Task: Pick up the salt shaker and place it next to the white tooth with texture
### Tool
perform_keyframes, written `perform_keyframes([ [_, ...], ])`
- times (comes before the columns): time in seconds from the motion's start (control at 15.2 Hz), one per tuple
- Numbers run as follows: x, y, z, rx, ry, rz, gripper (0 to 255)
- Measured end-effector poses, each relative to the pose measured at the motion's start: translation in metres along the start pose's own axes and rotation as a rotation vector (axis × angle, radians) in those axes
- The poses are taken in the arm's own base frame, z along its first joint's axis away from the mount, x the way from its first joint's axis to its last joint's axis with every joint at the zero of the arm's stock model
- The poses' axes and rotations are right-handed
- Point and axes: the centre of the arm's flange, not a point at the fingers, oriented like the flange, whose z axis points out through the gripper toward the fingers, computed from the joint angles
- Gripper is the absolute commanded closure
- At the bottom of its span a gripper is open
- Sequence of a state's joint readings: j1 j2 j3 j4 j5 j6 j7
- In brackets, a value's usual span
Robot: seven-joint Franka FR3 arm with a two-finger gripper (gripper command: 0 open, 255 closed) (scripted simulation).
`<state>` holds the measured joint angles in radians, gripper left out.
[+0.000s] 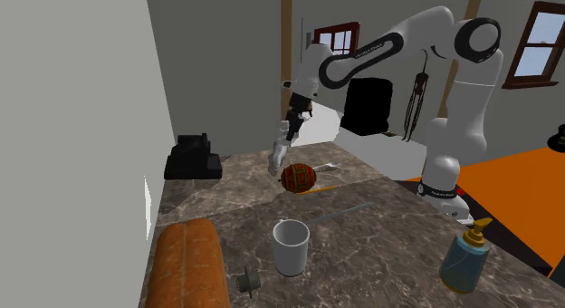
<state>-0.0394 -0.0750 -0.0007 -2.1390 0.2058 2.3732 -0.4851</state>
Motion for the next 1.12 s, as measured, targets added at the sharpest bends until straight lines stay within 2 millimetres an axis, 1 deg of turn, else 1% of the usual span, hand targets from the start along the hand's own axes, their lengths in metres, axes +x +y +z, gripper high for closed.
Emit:
perform_keyframes([
  [0.13, -0.006, 0.026, -0.006, 0.0, 0.0, 0.0, 255],
  [0.33, -0.02, 0.063, -0.011, 0.0, 0.0, 0.0, 255],
  [0.4, -0.024, 0.078, -0.014, 0.0, 0.0, 0.0, 255],
  [0.46, -0.025, 0.09, -0.017, 0.0, 0.0, 0.0, 255],
  [0.73, -0.042, 0.136, -0.024, 0.0, 0.0, 0.0, 255],
  [0.86, -0.052, 0.164, -0.028, 0.0, 0.0, 0.0, 255],
  [1.12, -0.065, 0.209, -0.037, 0.0, 0.0, 0.0, 255],
])
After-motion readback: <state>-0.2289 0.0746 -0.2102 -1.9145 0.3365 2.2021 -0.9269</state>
